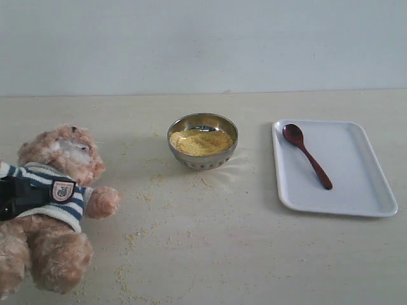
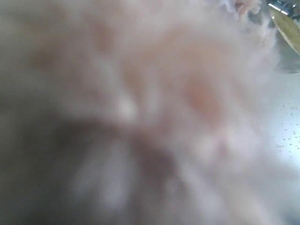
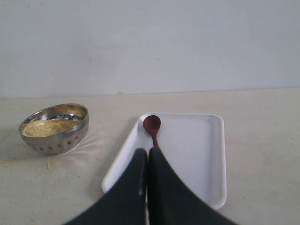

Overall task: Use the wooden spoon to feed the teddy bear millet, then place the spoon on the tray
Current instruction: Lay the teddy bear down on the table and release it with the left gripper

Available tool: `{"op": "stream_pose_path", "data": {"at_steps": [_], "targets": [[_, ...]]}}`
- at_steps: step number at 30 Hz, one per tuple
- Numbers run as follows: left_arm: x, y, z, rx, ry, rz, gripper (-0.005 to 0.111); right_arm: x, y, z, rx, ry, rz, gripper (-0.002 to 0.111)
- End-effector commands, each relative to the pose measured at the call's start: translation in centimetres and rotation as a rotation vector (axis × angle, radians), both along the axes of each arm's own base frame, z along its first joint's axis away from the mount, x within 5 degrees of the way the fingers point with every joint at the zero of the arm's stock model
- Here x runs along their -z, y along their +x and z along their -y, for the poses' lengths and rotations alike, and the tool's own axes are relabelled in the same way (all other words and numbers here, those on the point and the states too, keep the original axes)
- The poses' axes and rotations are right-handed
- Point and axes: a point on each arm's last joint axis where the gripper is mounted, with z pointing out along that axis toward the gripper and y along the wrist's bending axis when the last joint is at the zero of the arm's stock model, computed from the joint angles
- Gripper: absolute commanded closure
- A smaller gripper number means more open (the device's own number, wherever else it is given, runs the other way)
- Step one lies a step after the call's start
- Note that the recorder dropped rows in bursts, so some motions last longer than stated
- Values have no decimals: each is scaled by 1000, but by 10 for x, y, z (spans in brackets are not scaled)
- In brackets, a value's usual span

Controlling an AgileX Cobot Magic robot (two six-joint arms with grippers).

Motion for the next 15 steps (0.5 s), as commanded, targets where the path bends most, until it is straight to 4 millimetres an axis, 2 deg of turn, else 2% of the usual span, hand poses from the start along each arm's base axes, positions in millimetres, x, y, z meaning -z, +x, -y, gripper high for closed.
{"op": "stream_pose_path", "data": {"at_steps": [1,8,15], "targets": [[8,11,3,30,-74,-17,66,-1,0,0,4,-3,14,108],[11,15,1,43,-54,-15,36,-1,0,0,4,-3,14,108],[-2,16,4,61,-78,42,34,-1,0,0,4,-3,14,108]]}}
